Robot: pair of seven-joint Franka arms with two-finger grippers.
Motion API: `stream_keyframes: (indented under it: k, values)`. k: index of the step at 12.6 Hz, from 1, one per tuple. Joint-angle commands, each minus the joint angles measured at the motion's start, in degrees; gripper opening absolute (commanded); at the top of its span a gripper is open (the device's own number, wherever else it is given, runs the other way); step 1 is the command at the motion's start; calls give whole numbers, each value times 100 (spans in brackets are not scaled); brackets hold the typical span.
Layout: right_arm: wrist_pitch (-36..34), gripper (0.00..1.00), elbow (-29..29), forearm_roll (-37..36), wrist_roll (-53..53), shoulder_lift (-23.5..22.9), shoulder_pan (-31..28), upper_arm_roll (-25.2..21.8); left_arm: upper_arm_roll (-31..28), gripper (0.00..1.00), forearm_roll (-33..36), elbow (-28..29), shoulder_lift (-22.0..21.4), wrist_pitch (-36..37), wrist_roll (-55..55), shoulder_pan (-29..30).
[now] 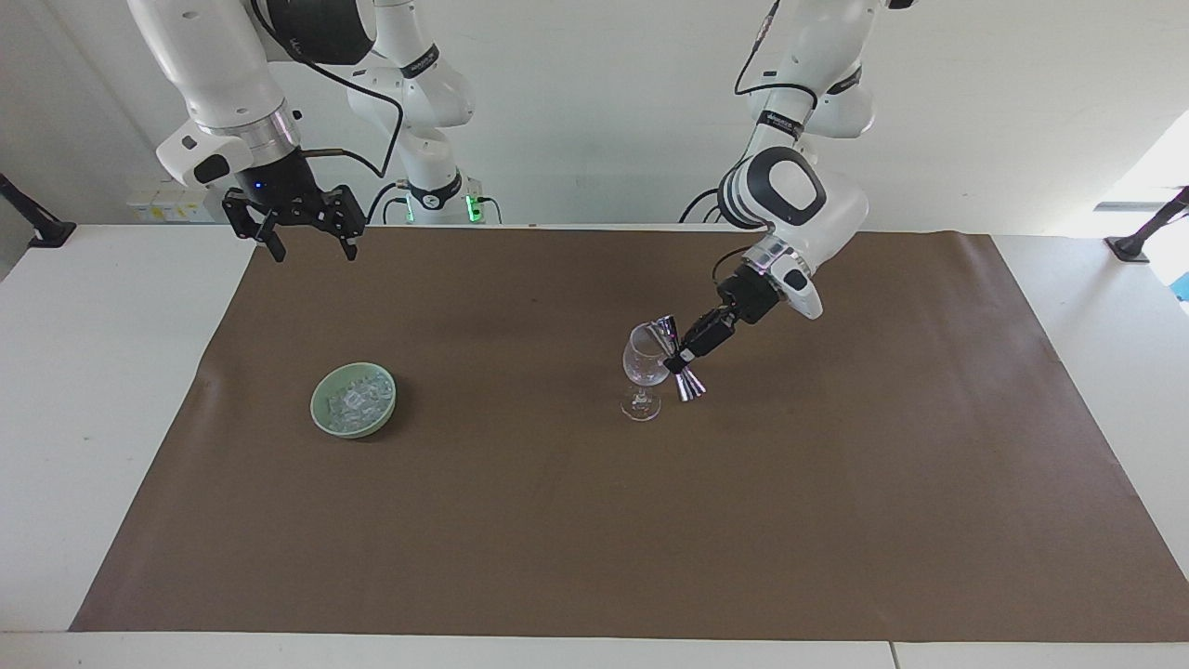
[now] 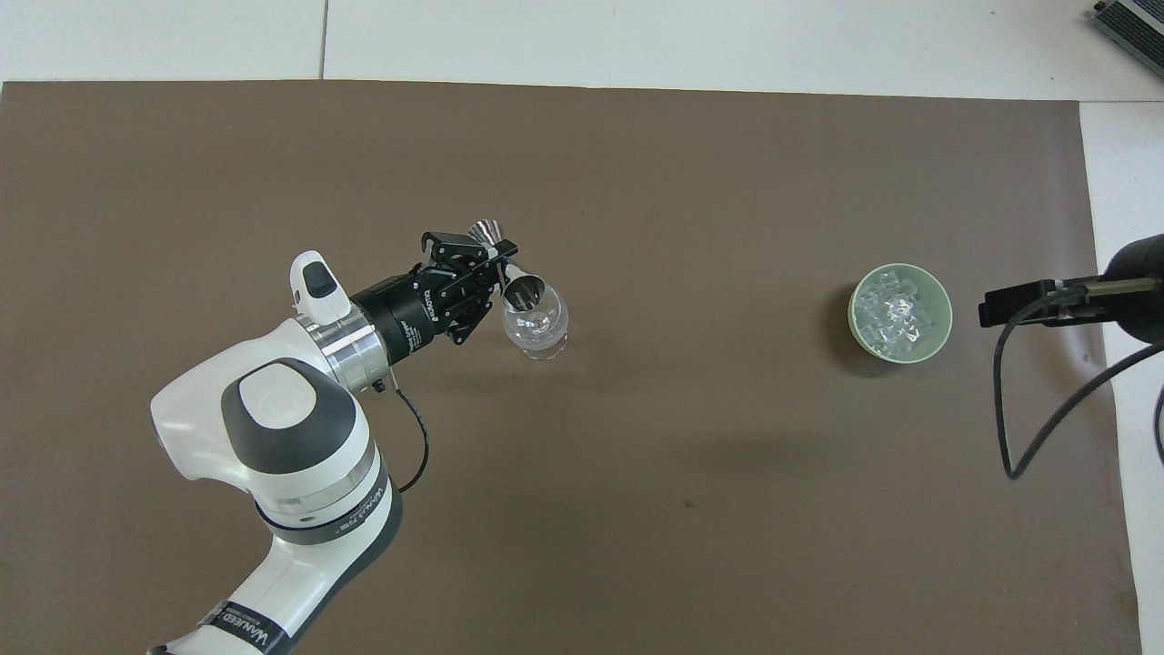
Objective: Pour wine and add ice with both arms
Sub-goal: 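Tilt the jigger with the left gripper to pour into the glass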
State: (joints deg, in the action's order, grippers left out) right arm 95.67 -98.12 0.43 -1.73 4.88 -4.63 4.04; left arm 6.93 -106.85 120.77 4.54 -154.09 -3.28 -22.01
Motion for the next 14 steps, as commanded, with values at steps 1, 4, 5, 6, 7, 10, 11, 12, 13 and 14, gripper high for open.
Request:
stream_keyframes:
  k: [1,4,5,6,7,10,11,12,13,14]
  values:
    - [-22,100,-128,89,-161,136,-38,0,-16,0,94,184,-182,142,-233,30]
    - [-22,100,-128,89,-161,128,-38,0,-16,0,129,175,-164,107,-488,21]
    - [-22,100,-128,89,-161,136,-38,0,-16,0,130,166,-156,107,-559,21]
    - [-30,100,-128,89,-161,136,-38,0,-16,0,130,149,-155,98,-620,21]
    - [-22,100,-128,89,-161,136,-38,0,-16,0,130,131,-138,81,-664,30]
    - [-22,100,-128,89,-161,136,-38,0,-16,0,129,96,-120,19,-779,13]
    - [-22,100,-128,89,-161,136,-38,0,-16,0,130,96,-112,19,-814,12]
    - [-22,100,-128,89,-152,136,-38,0,-16,0,130,96,-111,19,-988,12]
    - [-22,100,-128,89,-161,136,-38,0,-16,0,121,96,-111,19,-1060,12]
    - [-22,100,-128,89,-161,136,-38,0,-16,0,129,78,-111,19,-1069,12]
